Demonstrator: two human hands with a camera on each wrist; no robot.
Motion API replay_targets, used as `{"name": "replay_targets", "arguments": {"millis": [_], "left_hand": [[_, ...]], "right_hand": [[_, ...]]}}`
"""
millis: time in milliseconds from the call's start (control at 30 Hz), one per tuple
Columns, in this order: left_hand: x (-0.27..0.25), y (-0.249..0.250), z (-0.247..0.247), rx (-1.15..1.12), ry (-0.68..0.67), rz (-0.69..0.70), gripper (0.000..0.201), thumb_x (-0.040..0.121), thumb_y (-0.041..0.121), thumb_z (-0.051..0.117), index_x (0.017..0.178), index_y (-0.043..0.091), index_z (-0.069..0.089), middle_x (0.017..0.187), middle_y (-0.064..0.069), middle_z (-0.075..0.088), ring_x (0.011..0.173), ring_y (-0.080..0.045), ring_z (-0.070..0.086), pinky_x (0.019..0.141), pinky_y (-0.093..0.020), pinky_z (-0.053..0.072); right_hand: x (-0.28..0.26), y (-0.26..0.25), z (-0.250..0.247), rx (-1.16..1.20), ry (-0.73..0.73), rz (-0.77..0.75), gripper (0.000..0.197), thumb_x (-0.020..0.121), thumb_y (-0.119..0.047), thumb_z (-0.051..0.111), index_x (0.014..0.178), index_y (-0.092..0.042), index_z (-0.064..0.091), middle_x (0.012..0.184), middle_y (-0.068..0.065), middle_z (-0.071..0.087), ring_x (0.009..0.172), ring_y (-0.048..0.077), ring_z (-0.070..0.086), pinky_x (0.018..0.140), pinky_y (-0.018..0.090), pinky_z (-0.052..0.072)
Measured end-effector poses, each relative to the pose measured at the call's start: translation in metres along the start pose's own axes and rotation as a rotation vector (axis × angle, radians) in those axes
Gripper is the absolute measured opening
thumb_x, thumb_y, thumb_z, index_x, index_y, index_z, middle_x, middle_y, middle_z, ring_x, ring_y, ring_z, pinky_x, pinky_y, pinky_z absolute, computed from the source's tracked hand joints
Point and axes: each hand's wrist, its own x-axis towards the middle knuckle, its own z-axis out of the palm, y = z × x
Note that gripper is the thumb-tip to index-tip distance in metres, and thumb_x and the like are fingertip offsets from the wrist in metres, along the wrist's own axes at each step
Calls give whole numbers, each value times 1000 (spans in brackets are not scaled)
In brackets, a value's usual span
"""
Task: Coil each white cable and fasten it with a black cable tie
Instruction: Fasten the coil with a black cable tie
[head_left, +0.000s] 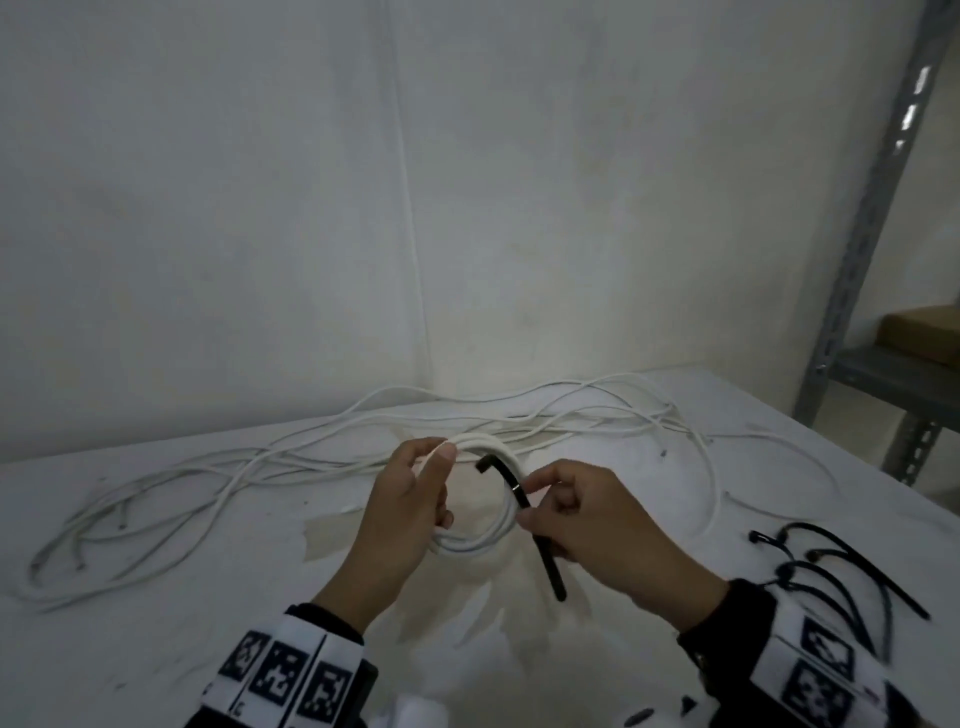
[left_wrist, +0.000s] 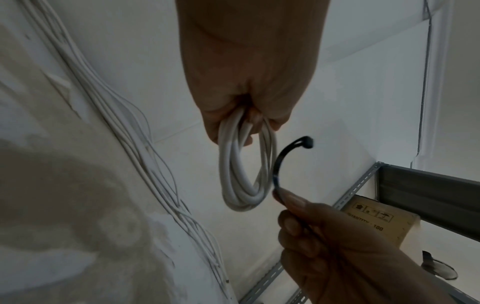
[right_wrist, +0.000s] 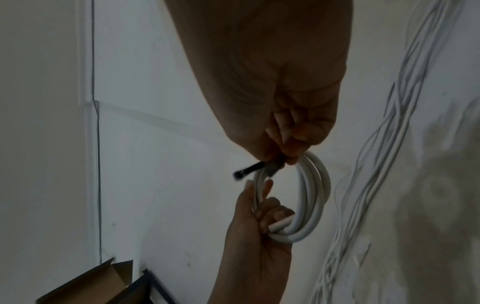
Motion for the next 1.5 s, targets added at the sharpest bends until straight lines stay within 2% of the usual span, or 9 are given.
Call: {"name": "replay_targets", "arguments": {"millis": [133, 333, 500, 733, 867, 1000, 1100, 1200, 1500], "left_hand": [[-2, -3, -19, 24, 43, 43, 12, 93, 26, 50, 105, 30, 50, 40, 10, 43, 40, -1, 42, 54, -26, 42], [-7, -5, -33, 67, 49, 117, 20, 92, 27, 51, 108, 37, 46, 51, 3, 41, 40, -1, 41, 50, -21, 42], [-7, -4, -43, 4, 37, 77, 24, 93, 25, 50, 115, 34, 49, 50, 5, 37, 40, -2, 37, 46, -16, 40], [-2, 2, -54, -133, 28, 21, 21, 94, 16, 48, 107, 20, 64, 43, 11, 30, 41, -4, 31, 45, -18, 39], [-3, 3, -56, -157, 28, 12, 20, 94, 17, 47, 103, 22, 64, 46, 9, 29, 41, -4, 32, 44, -17, 39], [-4, 3, -56, -177, 35, -15, 18, 93, 17, 50, 102, 22, 66, 60, -7, 33, 47, -9, 33, 43, -17, 38], [-4, 4, -53, -217, 55, -59, 18, 92, 14, 51, 97, 21, 68, 51, 1, 30, 43, -7, 30, 42, -19, 36], [-6, 6, -50, -208, 34, -43, 20, 93, 14, 50, 99, 20, 68, 45, 8, 29, 41, -5, 29, 44, -20, 35], [-13, 4, -54, -159, -1, 32, 29, 94, 31, 42, 102, 21, 67, 48, 13, 27, 44, -3, 30, 48, -18, 38]], "right_hand": [[10, -8, 27, 46, -11, 61, 20, 79, -3, 64, 89, -13, 50, 42, -7, 49, 37, 4, 46, 45, 19, 36], [24, -25, 61, 49, 14, 43, 24, 77, -4, 62, 85, -14, 43, 67, 5, 53, 36, 5, 46, 40, 17, 35], [26, -32, 68, 214, -22, 9, 27, 78, 3, 62, 79, -11, 39, 42, -4, 49, 33, 8, 43, 38, 19, 35], [21, -36, 63, 192, -204, -108, 9, 85, -2, 60, 79, -8, 57, 56, 1, 56, 48, 11, 49, 48, 18, 41], [19, -34, 62, 213, -317, -142, 33, 87, 11, 45, 83, -13, 68, 69, 1, 65, 62, 9, 62, 63, 18, 51], [18, -36, 65, 212, -268, -315, 16, 81, -9, 64, 76, -23, 70, 63, -5, 66, 59, 5, 61, 61, 17, 50], [24, -34, 67, 150, -140, -457, 14, 77, -32, 69, 63, -31, 68, 65, -7, 58, 58, 5, 53, 58, 17, 43], [27, -34, 68, 161, -58, -489, 19, 83, -23, 66, 66, -15, 63, 68, -5, 53, 60, 8, 50, 59, 20, 44], [31, -41, 69, 108, -11, -379, 34, 89, -22, 57, 55, -15, 56, 46, -13, 55, 44, 1, 46, 49, 13, 38]]}}
